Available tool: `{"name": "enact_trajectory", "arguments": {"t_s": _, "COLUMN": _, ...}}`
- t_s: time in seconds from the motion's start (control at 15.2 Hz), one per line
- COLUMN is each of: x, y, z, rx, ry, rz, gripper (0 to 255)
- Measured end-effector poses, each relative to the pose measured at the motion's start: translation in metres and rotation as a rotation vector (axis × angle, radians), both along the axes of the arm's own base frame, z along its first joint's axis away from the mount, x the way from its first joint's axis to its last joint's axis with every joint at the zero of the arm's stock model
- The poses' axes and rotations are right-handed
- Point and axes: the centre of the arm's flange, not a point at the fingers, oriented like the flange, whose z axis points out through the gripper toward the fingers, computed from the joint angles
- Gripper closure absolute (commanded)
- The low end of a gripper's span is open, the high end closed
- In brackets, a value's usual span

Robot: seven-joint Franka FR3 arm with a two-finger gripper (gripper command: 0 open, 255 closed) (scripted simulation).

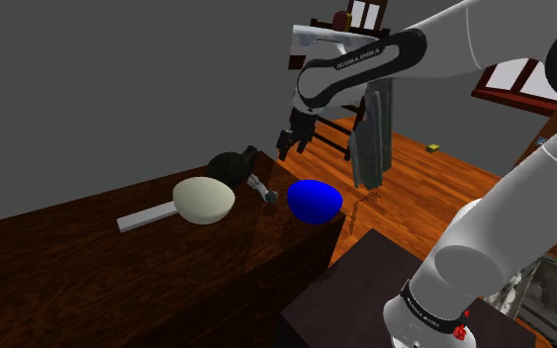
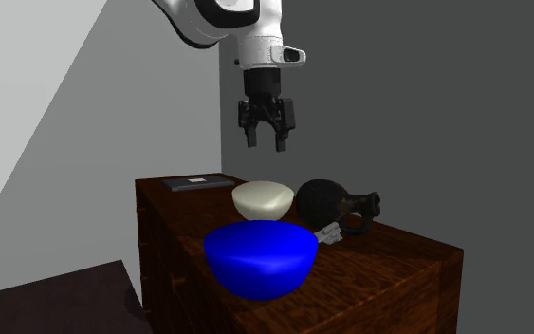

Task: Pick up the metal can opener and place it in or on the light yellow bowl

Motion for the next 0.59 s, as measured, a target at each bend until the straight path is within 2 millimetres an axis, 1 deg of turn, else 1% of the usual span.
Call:
{"name": "enact_trajectory", "arguments": {"t_s": 0.13, "x": 0.016, "y": 0.005, "z": -0.020, "rx": -0.006, "ry": 0.002, "rz": 0.003, "gripper": 0}}
{"name": "enact_trajectory", "arguments": {"t_s": 0.33, "x": 0.041, "y": 0.000, "z": -0.051, "rx": -0.016, "ry": 0.006, "rz": 0.007, "gripper": 0}}
{"name": "enact_trajectory", "arguments": {"t_s": 0.53, "x": 0.070, "y": -0.004, "z": -0.080, "rx": -0.026, "ry": 0.009, "rz": 0.010, "gripper": 0}}
{"name": "enact_trajectory", "arguments": {"t_s": 0.59, "x": 0.076, "y": -0.007, "z": -0.094, "rx": -0.029, "ry": 0.011, "rz": 0.012, "gripper": 0}}
